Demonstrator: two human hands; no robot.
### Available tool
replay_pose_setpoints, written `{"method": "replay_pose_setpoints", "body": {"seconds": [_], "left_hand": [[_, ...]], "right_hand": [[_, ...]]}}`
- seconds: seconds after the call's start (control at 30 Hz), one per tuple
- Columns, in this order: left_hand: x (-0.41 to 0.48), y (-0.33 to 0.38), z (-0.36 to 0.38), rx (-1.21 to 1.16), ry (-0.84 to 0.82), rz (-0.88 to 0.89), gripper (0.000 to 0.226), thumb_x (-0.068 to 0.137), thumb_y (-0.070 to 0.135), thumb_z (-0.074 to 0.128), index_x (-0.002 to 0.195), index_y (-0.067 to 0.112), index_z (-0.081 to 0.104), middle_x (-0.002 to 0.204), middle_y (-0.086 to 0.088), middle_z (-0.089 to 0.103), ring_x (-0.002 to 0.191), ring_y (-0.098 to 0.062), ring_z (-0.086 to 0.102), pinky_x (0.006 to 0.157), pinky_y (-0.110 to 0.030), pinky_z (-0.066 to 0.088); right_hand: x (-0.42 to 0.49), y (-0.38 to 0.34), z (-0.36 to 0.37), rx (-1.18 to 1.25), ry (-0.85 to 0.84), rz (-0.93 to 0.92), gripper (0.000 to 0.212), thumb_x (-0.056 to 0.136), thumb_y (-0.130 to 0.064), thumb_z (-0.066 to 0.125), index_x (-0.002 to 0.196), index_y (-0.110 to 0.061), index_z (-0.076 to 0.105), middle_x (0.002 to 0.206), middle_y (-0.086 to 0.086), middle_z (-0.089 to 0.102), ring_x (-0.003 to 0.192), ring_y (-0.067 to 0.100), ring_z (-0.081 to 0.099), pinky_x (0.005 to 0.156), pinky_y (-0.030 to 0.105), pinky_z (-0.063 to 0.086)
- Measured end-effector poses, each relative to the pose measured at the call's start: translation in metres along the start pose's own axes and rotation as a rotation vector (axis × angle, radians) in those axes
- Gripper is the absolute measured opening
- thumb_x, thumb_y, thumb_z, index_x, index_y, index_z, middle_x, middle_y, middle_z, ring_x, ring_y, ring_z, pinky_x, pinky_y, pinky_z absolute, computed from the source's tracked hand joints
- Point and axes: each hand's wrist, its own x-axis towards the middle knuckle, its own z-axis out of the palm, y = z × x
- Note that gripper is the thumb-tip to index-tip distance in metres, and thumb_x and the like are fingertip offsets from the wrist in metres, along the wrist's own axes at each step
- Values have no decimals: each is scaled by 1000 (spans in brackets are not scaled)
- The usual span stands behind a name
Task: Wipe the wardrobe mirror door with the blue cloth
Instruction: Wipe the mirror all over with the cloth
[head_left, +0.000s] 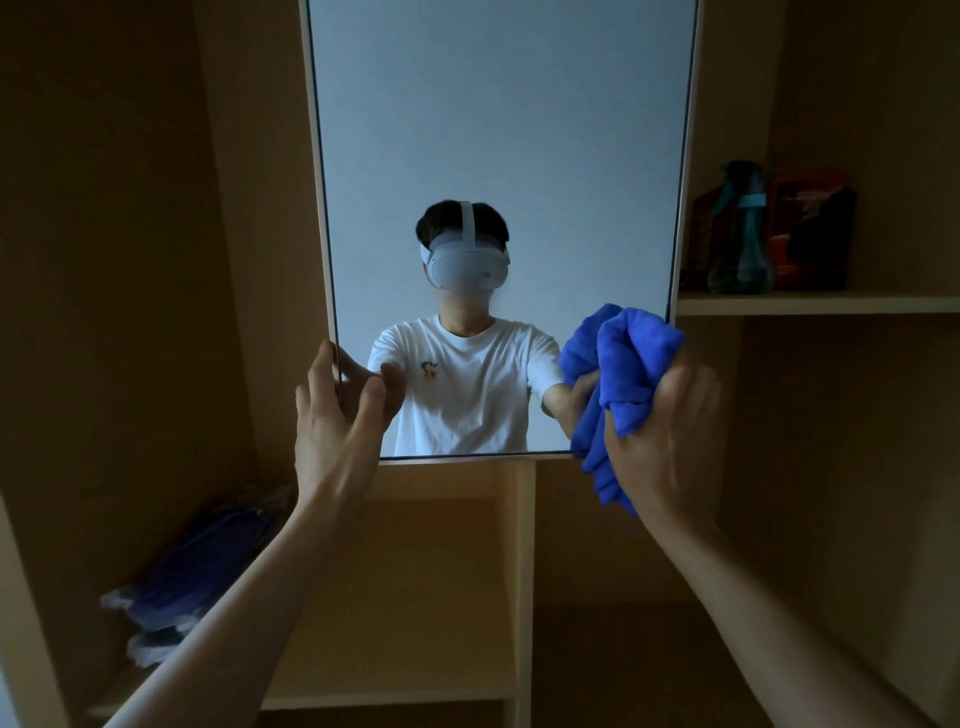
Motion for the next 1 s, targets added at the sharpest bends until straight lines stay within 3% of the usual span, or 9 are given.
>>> {"method": "replay_pose_setpoints", "body": {"seconds": [0.07, 0.17, 0.3, 0.43, 0.53, 0.6, 0.7, 0.87, 1.0], "left_hand": [[2, -4, -2, -10, 13, 2, 60, 100, 46, 46, 157, 39, 28, 151, 0, 43, 131, -22, 50, 105, -47, 44], [5, -3, -8, -82, -3, -57, 52, 100, 49, 36, 151, 46, 35, 147, 6, 49, 131, -18, 49, 107, -43, 42], [7, -3, -12, -154, -28, -70, 53, 99, 57, 26, 149, 45, 38, 148, 5, 50, 135, -19, 49, 112, -52, 41], [6, 0, -16, -198, -56, -90, 54, 95, 64, 18, 141, 50, 44, 141, 2, 57, 130, -22, 55, 110, -54, 43], [8, 1, -21, -293, -97, -119, 43, 90, 73, 19, 113, 65, 55, 131, 2, 66, 121, -20, 62, 105, -53, 49], [10, -2, -26, -425, -138, -186, 62, 85, 80, 24, 120, 49, 65, 124, -3, 72, 117, -20, 67, 105, -51, 50], [15, -9, -34, -524, -186, -273, 78, 75, 89, 28, 105, 37, 79, 105, -8, 79, 104, -21, 74, 101, -49, 54], [15, -8, -36, -555, -202, -290, 87, 72, 92, 30, 112, 30, 76, 105, -13, 78, 104, -26, 74, 101, -54, 54], [9, -1, -29, -448, -165, -175, 67, 87, 84, 17, 111, 50, 69, 108, -1, 78, 106, -19, 73, 99, -52, 55]], "right_hand": [[7, -13, -1, -62, 32, 7, 35, 96, -42, 47, 97, -8, 56, 81, 9, 59, 72, 21, 60, 63, 33, 50], [2, -31, 8, -44, -60, 83, 61, 91, -53, 28, 105, -3, 60, 92, 12, 60, 85, 25, 60, 72, 32, 46], [-29, -67, 38, 36, -40, -11, 47, 90, -33, 54, 124, 1, 53, 115, 18, 53, 104, 33, 52, 79, 45, 53], [-56, -123, 73, 7, -12, -150, 61, 82, -15, 73, 134, -3, 43, 113, 15, 53, 97, 29, 51, 82, 42, 51], [-73, -167, 95, 32, -36, -234, 55, 95, -20, 62, 142, -4, 38, 117, 16, 55, 100, 28, 56, 87, 39, 51], [-82, -192, 105, 51, -67, -227, 56, 97, -28, 59, 143, -5, 37, 117, 15, 52, 99, 28, 57, 86, 39, 54], [-86, -211, 113, 68, -59, -169, 63, 92, -36, 68, 140, -7, 38, 114, 13, 49, 98, 26, 57, 83, 38, 57], [-77, -198, 109, 28, -98, -308, 51, 99, -29, 58, 142, -8, 39, 110, 12, 56, 93, 21, 58, 77, 33, 56], [-51, -175, 88, 65, -147, -380, 44, 95, -21, 59, 135, -10, 45, 105, 9, 57, 90, 22, 60, 75, 36, 55]]}}
